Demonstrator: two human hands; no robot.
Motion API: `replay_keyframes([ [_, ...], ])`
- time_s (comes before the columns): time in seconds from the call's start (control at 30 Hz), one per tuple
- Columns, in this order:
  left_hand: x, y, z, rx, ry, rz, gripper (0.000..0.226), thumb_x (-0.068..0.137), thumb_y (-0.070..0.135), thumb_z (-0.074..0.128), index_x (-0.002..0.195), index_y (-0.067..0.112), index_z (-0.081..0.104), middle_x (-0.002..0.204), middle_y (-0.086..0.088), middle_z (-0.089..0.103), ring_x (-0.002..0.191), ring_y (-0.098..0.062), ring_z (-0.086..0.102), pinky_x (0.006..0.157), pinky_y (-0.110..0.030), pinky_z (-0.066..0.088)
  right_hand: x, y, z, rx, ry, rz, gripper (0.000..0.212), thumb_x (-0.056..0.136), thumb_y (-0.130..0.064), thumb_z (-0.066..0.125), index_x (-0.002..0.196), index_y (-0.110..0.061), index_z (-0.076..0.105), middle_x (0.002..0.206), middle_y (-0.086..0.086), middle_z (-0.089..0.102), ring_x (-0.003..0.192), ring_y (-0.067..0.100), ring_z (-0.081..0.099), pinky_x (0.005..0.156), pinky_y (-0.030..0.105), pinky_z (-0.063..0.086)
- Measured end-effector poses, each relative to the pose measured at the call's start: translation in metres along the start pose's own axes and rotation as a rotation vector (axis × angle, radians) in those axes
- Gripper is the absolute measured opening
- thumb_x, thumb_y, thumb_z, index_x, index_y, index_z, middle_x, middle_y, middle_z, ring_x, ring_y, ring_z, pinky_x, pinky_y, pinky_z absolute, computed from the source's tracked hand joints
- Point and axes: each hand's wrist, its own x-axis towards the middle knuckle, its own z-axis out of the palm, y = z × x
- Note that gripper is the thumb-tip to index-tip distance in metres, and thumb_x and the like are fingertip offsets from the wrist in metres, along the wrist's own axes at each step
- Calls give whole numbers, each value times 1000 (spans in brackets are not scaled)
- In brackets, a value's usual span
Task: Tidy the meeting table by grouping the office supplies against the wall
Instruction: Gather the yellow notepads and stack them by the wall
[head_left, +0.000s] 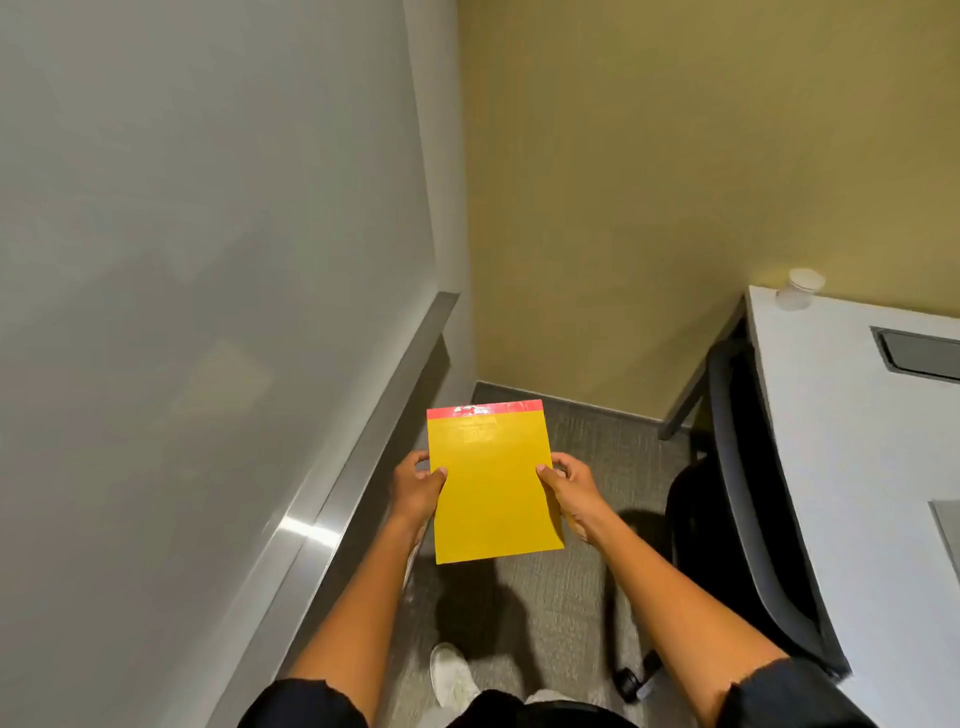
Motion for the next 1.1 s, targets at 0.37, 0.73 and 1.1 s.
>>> replay_keyframes([
  [0.37,151,141,96,93,-286,136,26,91,-2,57,117,-3,58,110,-22,66,87,-27,62,81,-39,53,109,-113,-58,245,456,-65,22,99,-11,51,118,-3,58,102,7,65,78,9,62,55,17,49],
  [0.73,271,280,284,186,-474,277,31,89,-6,54,118,-3,62,104,-15,67,90,-23,60,70,-29,48,241,-197,-176,445,826,-30,33,99,-15,44,130,-4,49,124,13,57,110,28,56,87,35,42],
  [1.1,316,339,459,359,-656,352,36,85,-8,53,116,4,66,112,-16,70,103,-32,67,95,-43,52,292,-229,-290,676,1177,16,22,93,-12,41,107,-8,57,102,16,63,75,22,57,66,29,47],
])
